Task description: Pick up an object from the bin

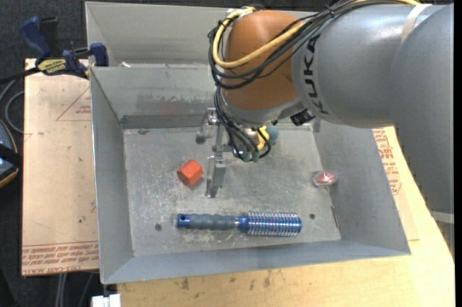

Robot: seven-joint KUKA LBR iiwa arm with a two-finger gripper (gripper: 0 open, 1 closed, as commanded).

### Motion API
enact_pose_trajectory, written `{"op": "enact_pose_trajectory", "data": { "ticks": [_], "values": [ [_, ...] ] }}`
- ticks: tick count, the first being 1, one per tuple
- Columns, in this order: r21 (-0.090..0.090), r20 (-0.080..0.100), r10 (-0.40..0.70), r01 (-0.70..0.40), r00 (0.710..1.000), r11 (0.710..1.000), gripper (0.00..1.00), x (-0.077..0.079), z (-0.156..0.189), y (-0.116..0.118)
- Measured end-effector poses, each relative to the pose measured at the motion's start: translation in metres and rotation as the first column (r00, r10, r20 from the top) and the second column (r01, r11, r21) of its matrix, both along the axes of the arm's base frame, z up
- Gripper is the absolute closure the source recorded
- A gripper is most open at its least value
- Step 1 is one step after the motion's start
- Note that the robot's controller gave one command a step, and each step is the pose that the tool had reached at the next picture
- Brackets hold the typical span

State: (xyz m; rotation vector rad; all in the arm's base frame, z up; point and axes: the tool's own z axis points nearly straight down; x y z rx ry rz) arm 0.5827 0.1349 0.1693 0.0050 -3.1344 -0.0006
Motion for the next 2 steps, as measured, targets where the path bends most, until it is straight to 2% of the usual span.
{"op": "enact_pose_trajectory", "data": {
  "ticks": [1,2],
  "values": [
    [0.003,0.02,0.116,-0.116,0.993,0.993,0.0,0.026,-0.097,-0.003],
    [0.002,0.011,-0.007,0.007,1.0,1.0,0.0,0.02,-0.069,0.002]
  ]
}}
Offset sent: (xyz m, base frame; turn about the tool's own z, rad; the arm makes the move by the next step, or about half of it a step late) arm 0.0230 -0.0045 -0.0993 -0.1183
